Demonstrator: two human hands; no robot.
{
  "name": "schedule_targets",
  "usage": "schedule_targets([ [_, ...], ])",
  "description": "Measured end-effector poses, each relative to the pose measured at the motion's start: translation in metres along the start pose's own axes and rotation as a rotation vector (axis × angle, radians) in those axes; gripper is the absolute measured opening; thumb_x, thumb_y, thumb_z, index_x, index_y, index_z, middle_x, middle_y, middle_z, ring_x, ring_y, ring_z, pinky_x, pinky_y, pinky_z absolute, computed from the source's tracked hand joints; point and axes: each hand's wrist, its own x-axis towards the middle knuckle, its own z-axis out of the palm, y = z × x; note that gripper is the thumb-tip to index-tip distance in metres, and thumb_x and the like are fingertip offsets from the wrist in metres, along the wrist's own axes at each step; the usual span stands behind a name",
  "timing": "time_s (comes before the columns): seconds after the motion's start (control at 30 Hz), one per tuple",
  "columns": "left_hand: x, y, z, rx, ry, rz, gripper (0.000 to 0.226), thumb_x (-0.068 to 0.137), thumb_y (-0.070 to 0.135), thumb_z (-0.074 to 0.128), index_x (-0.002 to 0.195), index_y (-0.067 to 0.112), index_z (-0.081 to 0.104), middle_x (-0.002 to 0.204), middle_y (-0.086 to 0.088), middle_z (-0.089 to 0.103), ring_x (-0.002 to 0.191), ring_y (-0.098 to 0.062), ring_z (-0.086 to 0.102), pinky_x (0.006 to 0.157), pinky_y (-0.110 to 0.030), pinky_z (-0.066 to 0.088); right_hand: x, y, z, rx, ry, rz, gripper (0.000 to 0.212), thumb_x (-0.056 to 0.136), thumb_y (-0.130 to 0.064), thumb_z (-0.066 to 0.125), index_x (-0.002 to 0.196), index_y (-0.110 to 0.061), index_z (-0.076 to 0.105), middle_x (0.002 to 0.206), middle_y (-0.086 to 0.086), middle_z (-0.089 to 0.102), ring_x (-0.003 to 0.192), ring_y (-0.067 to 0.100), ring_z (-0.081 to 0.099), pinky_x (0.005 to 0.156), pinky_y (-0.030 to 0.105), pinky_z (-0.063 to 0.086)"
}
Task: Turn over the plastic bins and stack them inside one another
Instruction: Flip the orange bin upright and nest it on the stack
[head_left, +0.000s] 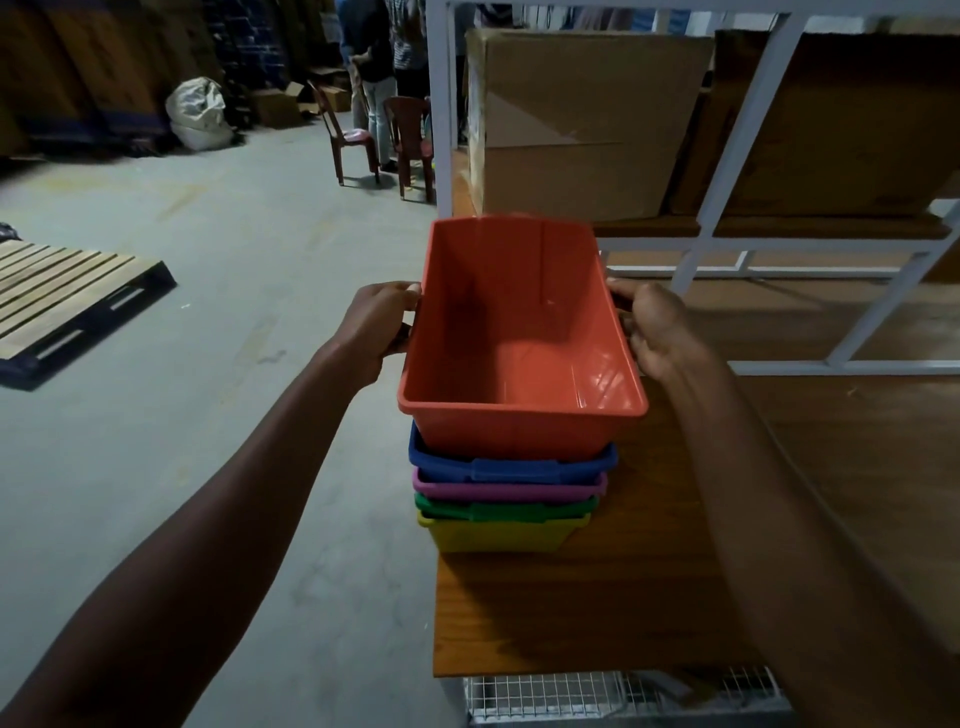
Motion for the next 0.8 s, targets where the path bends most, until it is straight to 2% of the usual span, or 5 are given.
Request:
schedule_targets([
  [0.27, -0.001, -0.032, 0.000, 0.018, 0.003, -0.055, 0.031, 0.106, 0.021, 0.047, 0.122, 0.016, 0.073, 0.123, -0.010, 0.074, 0.084, -0.026, 0.068, 0.076, -0.033, 0.063, 0.001, 0.027, 0.008, -0.023, 0.010, 0.021, 0.031, 0.107, -0.027, 0.053, 0.084, -0.016, 0.071, 0.065, -0.004, 0.071, 0.075, 0.016, 0.065, 0.081, 0.038, 0.053],
  [0.37, -0.004, -0.038, 0.005, 0.007, -0.004, -0.072, 0.029, 0.107, 0.020, 0.047, 0.105, 0.025, 0.075, 0.119, -0.007, 0.076, 0.090, -0.028, 0.069, 0.088, -0.042, 0.062, -0.002, 0.034, 0.009, -0.018, 0.005, 0.030, 0.031, 0.106, -0.026, 0.053, 0.082, -0.017, 0.070, 0.073, 0.000, 0.070, 0.077, 0.017, 0.064, 0.083, 0.039, 0.053],
  [0.43, -0.006, -0.040, 0.007, 0.000, -0.004, -0.079, 0.030, 0.107, 0.020, 0.046, 0.099, 0.027, 0.074, 0.117, -0.006, 0.076, 0.092, -0.028, 0.070, 0.086, -0.041, 0.062, -0.003, 0.039, 0.009, -0.016, 0.002, 0.045, 0.031, 0.105, -0.025, 0.055, 0.080, -0.017, 0.070, 0.074, 0.001, 0.069, 0.078, 0.018, 0.064, 0.088, 0.043, 0.052],
  [0.57, -0.005, -0.045, 0.010, 0.002, -0.003, -0.082, 0.029, 0.107, 0.021, 0.046, 0.120, 0.022, 0.072, 0.118, -0.004, 0.075, 0.094, -0.027, 0.073, 0.075, -0.033, 0.061, -0.003, 0.046, 0.007, -0.016, -0.001, 0.086, 0.030, 0.105, -0.026, 0.056, 0.081, -0.017, 0.071, 0.067, -0.001, 0.069, 0.075, 0.018, 0.064, 0.088, 0.045, 0.052],
  [0.8, -0.007, -0.047, 0.011, 0.031, 0.009, -0.073, 0.034, 0.109, 0.032, 0.042, 0.119, 0.017, 0.071, 0.119, -0.005, 0.072, 0.099, -0.030, 0.073, 0.078, -0.036, 0.061, -0.003, 0.049, 0.004, -0.002, -0.012, 0.095, 0.031, 0.107, -0.029, 0.054, 0.083, -0.018, 0.070, 0.073, 0.001, 0.069, 0.077, 0.019, 0.065, 0.087, 0.043, 0.054],
])
